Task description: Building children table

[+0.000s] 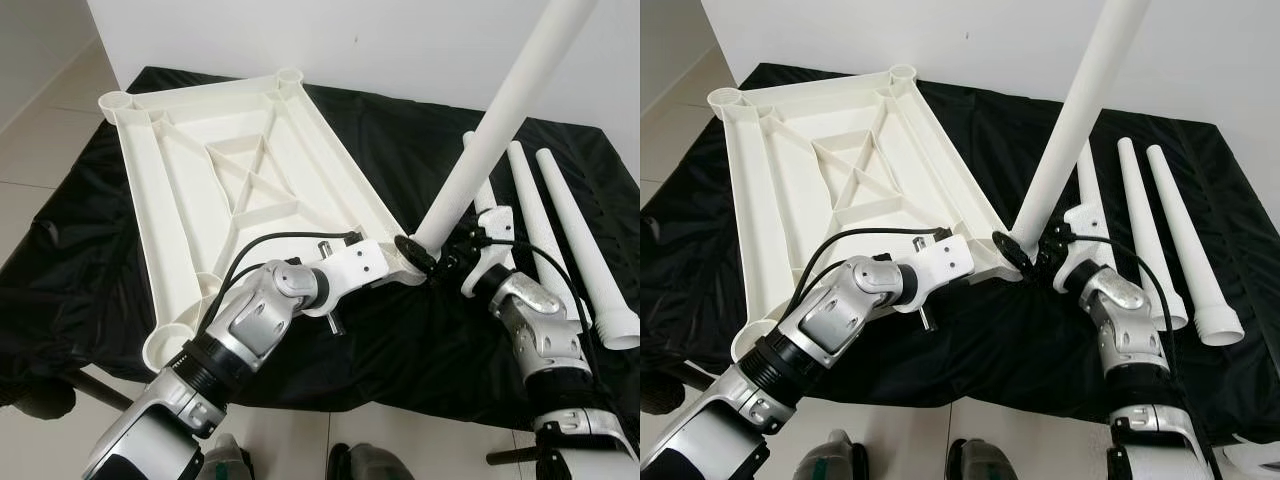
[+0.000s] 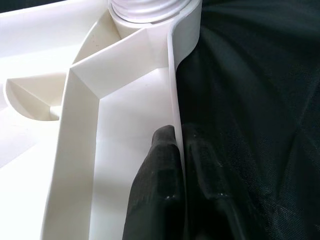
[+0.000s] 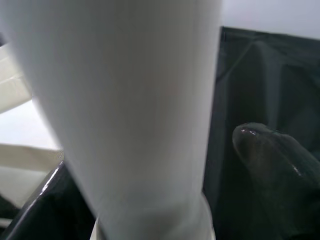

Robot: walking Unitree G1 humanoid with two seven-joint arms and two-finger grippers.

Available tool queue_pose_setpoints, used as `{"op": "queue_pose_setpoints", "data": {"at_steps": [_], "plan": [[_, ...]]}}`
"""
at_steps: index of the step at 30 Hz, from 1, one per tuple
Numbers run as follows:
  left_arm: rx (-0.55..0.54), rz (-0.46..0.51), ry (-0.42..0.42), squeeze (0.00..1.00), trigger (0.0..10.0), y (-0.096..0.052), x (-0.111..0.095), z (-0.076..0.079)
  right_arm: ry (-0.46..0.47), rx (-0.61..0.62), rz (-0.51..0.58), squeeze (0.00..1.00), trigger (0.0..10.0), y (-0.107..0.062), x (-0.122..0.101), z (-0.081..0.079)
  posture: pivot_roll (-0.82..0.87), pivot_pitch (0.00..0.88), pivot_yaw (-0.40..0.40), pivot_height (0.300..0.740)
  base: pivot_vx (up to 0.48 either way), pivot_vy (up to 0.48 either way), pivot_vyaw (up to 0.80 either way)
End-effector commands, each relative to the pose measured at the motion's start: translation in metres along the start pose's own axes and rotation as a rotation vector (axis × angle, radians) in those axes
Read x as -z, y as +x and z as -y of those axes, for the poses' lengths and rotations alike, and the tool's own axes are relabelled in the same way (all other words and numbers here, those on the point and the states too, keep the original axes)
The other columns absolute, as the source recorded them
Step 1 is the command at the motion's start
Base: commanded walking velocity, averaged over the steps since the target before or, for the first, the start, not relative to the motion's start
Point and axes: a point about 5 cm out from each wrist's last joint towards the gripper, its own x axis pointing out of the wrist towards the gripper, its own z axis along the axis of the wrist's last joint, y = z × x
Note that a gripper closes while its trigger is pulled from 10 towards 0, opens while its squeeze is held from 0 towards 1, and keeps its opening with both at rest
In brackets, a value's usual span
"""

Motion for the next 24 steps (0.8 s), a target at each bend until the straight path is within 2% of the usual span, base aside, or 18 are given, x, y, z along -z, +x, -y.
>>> {"op": "queue_pose_setpoints", "data": {"at_steps": [1,6,7,8,20,21,23,24], "plan": [[0.002,-0.029,0.018,0.00,10.0,0.003,0.004,0.002,0.009,0.012,0.005,0.00,10.0,-0.004,0.001,0.006,-0.04,0.039,-0.039,0.740,0.000,0.000,0.00],[0.000,-0.029,0.019,0.00,10.0,0.003,0.004,0.001,0.004,-0.002,0.007,0.00,10.0,0.000,0.001,0.009,-0.03,0.039,-0.038,0.740,0.000,0.000,0.00],[0.000,-0.029,0.019,0.00,10.0,0.003,0.004,0.001,0.002,-0.007,0.008,0.00,3.5,0.001,0.002,0.009,-0.03,0.038,-0.039,0.740,0.000,0.000,0.00],[-0.001,-0.029,0.019,0.00,10.0,0.003,0.004,0.001,0.003,-0.011,0.008,0.00,0.0,0.001,0.002,0.010,-0.03,0.037,-0.039,0.740,0.000,0.000,0.00],[-0.001,-0.027,0.019,0.00,10.0,0.003,0.004,0.001,0.015,-0.036,0.005,0.00,0.0,-0.001,0.010,0.008,-0.04,0.038,-0.039,0.740,0.000,0.000,0.00],[0.000,-0.026,0.019,0.00,10.0,0.003,0.003,0.001,0.027,-0.019,0.007,0.00,3.3,-0.003,0.012,0.006,-0.04,0.038,-0.040,0.740,0.000,0.000,0.00],[0.000,-0.026,0.019,0.00,10.0,0.003,0.003,0.001,0.031,-0.014,0.008,0.00,3.3,-0.003,0.013,0.006,-0.04,0.038,-0.040,0.740,0.000,0.000,0.00],[0.000,-0.026,0.020,0.00,10.0,0.003,0.003,0.001,0.031,-0.011,0.008,0.00,10.0,-0.003,0.013,0.006,-0.04,0.038,-0.040,0.740,0.000,0.000,0.00]]}}
